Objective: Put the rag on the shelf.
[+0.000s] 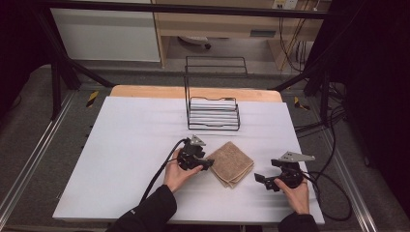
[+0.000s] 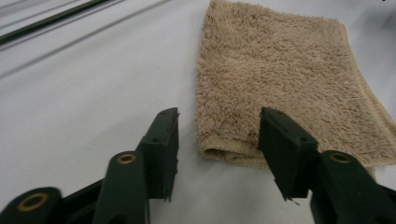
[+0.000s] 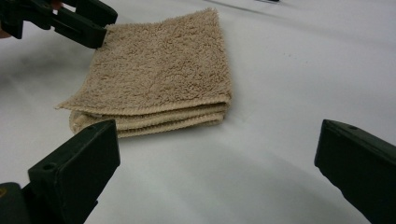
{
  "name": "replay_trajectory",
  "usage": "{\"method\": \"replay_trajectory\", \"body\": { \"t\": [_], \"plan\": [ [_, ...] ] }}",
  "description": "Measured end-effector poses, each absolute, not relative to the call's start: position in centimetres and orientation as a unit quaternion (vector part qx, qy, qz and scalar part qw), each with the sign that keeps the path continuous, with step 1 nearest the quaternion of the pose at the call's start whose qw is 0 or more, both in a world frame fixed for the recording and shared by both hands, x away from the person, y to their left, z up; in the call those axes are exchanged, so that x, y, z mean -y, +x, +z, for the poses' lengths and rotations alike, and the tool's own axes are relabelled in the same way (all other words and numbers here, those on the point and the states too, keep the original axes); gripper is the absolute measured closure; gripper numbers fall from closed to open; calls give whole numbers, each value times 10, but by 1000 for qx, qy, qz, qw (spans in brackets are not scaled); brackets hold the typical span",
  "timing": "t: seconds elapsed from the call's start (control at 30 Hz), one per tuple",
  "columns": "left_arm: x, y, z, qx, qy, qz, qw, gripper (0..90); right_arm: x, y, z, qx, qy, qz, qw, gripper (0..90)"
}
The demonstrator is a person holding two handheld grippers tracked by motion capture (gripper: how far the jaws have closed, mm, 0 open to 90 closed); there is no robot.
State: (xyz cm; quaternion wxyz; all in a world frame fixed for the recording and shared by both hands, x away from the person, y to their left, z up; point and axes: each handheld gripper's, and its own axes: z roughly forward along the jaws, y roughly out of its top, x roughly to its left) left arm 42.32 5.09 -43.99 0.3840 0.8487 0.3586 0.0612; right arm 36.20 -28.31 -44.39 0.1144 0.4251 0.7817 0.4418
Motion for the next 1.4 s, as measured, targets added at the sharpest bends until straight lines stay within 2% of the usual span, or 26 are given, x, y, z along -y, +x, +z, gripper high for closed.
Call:
{"method": "replay_trajectory", "body": {
  "t": [0.33,0.57,0.97,1.4],
  "plan": [
    [-46,424,-445,-357,850,47,385,695,283,362,-444,-781,426,442,113,7],
    [-42,422,-444,-357,852,56,379,833,283,362,-444,-782,426,442,113,7],
    [-61,406,-428,-362,854,60,368,856,283,362,-444,-782,424,444,112,6],
    [-92,378,-430,-370,853,65,363,855,282,362,-445,-781,424,445,111,8]
  ]
}}
